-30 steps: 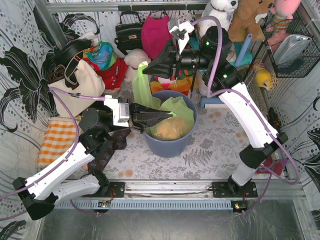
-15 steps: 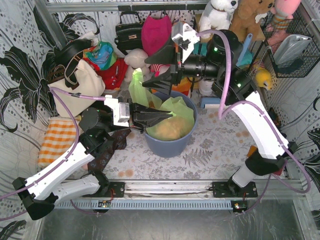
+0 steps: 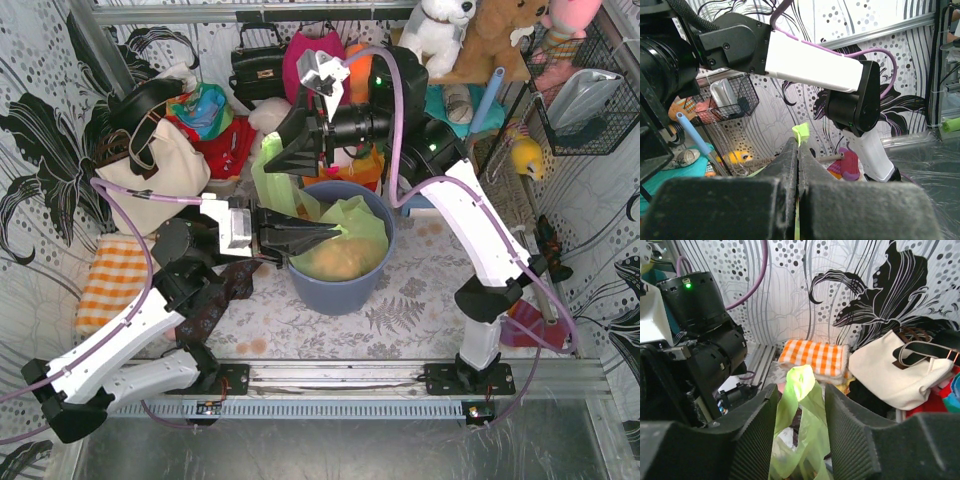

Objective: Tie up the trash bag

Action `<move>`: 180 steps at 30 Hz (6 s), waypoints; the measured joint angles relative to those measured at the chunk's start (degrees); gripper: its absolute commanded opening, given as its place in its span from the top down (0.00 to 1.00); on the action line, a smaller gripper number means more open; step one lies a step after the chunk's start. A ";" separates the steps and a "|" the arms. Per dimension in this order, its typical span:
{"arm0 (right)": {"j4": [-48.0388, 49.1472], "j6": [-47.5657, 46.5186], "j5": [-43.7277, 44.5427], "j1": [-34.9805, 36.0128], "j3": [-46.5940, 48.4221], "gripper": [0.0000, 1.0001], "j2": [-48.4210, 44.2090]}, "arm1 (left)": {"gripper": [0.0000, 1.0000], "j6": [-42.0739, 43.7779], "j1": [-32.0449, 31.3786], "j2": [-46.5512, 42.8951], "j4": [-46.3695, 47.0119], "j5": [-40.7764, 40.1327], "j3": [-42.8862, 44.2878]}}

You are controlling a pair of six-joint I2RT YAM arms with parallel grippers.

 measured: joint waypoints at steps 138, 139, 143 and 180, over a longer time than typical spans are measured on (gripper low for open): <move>20.63 3.13 28.35 6.86 -64.06 1.00 -39.71 | 1.00 1.53 0.02 4.37 7.34 -41.81 -2.82; 19.96 2.58 30.01 7.58 -63.71 1.00 -39.56 | 1.00 1.53 0.02 4.39 7.23 -41.81 -2.82; 17.11 0.33 37.86 11.15 -61.53 1.00 -38.49 | 1.00 1.53 0.02 4.66 6.75 -41.77 -2.80; -1.53 11.21 62.75 11.15 -3.67 1.00 -10.23 | 1.00 -0.83 0.02 17.00 19.80 -1.70 14.69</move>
